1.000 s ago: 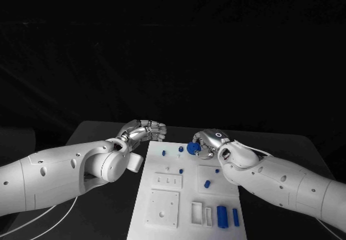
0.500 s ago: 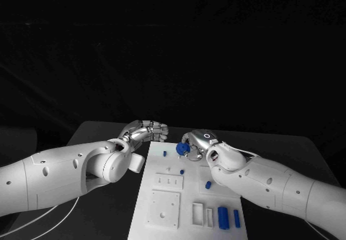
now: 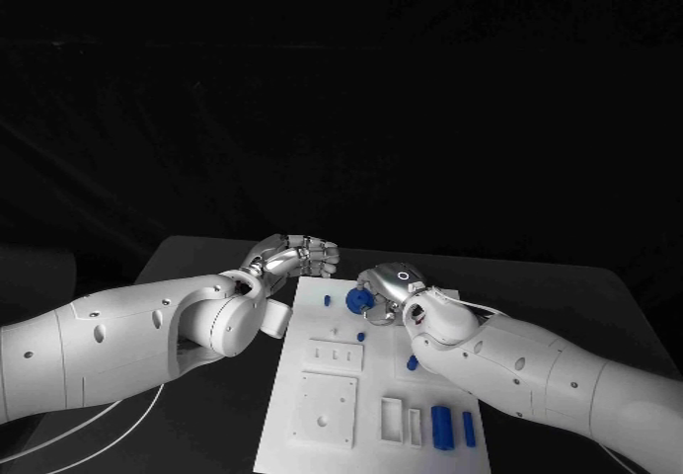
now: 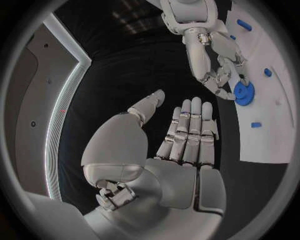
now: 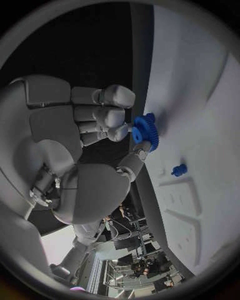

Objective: Assemble the parts on the task board

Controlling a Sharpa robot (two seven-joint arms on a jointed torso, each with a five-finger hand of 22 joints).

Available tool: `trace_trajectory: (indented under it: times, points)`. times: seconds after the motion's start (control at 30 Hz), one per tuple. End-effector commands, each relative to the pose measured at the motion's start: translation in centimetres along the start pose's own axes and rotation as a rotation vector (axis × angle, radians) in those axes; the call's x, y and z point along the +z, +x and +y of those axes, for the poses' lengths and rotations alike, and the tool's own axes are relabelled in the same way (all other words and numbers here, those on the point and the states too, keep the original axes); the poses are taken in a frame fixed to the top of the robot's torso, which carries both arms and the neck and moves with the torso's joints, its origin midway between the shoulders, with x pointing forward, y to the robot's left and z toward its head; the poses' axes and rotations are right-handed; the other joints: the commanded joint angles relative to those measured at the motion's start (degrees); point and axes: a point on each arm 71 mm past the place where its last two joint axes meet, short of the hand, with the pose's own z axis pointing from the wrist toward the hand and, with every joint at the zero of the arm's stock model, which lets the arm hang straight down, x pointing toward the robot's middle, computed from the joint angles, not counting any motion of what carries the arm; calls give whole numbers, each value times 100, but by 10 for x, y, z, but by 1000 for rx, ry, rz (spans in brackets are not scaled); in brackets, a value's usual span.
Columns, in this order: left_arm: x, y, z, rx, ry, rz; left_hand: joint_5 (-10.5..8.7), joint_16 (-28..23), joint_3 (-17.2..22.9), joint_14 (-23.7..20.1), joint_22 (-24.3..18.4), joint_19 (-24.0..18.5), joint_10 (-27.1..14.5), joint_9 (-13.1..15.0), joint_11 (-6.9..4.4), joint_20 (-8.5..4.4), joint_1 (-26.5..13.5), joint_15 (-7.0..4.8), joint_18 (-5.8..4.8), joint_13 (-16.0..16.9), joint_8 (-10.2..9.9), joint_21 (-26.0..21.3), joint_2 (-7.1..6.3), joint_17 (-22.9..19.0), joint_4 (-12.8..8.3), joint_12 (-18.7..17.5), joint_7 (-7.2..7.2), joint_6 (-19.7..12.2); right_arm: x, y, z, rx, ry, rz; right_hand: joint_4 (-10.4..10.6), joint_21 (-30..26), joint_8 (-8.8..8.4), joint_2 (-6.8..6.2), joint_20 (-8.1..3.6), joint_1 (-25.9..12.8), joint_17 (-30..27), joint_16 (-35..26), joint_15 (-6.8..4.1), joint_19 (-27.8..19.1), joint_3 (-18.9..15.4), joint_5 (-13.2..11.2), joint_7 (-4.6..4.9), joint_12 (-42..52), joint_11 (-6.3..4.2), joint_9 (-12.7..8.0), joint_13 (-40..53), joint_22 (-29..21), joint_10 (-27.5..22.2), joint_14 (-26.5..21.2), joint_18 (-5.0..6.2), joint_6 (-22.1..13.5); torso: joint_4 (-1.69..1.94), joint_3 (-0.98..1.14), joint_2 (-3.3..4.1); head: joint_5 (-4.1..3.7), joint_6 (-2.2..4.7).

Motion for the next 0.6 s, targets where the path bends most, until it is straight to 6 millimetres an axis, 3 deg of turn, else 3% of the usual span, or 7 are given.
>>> trace_trajectory:
  times: [0.03,0.6]
  points:
    - [1,2,-3,2,18,7,-35,7,4,23,115,-10,-26,-1,9,-27,-55,16,86,-7,-37,21,-10,9,-29,-29,21,11,0,2,4,-12,-15,4,27,23,1,-50,-72,-13,7,-37,-25,15,-3,-33,91,6,1,6,-7,89,4,24,399,122,-9,7,-2,26,-3]
    - [3,4,-5,2,21,12,-36,6,6,23,115,-11,-25,-2,10,-26,-59,16,86,-7,-41,23,-12,12,-28,-33,22,8,2,9,7,-18,-17,25,38,22,-8,-53,-71,-14,7,-44,-23,13,-2,-36,95,4,4,2,-13,88,2,24,399,108,-19,20,-3,53,-17]
